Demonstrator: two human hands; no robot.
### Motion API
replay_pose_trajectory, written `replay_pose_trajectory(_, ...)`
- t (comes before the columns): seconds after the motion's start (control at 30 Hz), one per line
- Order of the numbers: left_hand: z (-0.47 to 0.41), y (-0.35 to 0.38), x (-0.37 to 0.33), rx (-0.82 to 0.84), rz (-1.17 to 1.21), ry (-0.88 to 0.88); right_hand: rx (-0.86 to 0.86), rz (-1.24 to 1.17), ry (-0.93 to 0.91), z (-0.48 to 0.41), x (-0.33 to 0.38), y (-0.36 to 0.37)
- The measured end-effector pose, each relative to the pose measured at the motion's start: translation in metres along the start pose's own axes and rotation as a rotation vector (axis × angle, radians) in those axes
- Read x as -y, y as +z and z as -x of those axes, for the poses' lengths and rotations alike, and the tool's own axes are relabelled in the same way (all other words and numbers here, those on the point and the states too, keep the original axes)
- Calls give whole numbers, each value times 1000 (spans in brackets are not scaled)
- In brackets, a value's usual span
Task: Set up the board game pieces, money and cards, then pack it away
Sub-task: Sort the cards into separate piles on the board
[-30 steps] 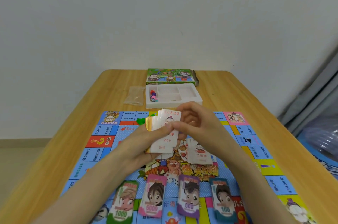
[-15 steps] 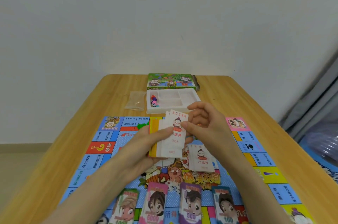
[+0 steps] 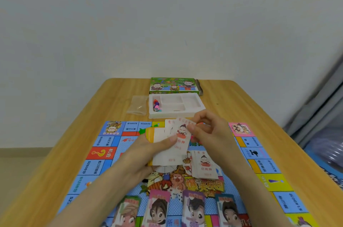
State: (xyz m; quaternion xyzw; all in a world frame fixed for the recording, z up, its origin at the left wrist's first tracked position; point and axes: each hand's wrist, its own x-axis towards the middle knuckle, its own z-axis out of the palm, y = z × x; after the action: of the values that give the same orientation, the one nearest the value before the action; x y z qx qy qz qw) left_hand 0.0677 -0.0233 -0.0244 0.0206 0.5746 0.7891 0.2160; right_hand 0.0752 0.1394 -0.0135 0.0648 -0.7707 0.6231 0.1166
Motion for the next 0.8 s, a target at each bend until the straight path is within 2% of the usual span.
replay_pose_trajectory(0.13,-2,-3,-2,-20,-5,6,-152,-105,141,-4,2,-13)
replay_pose_trajectory(0.2,-2,-3,-3,-27,-16,15,-178,-53,222,-6,-2,-26)
replay_pose_trajectory(0.37,-4,-8,-3,-68,35,0,78,311,397,-7,-6,-41)
replay_pose_trajectory(0.5,-4,-8,-2,-63,-3,3,212,485,415,-6,-11,-37)
replay_pose_trajectory(0.8,-3,-9,0,7,-44,-9,229,833,302,-4,-21,-24)
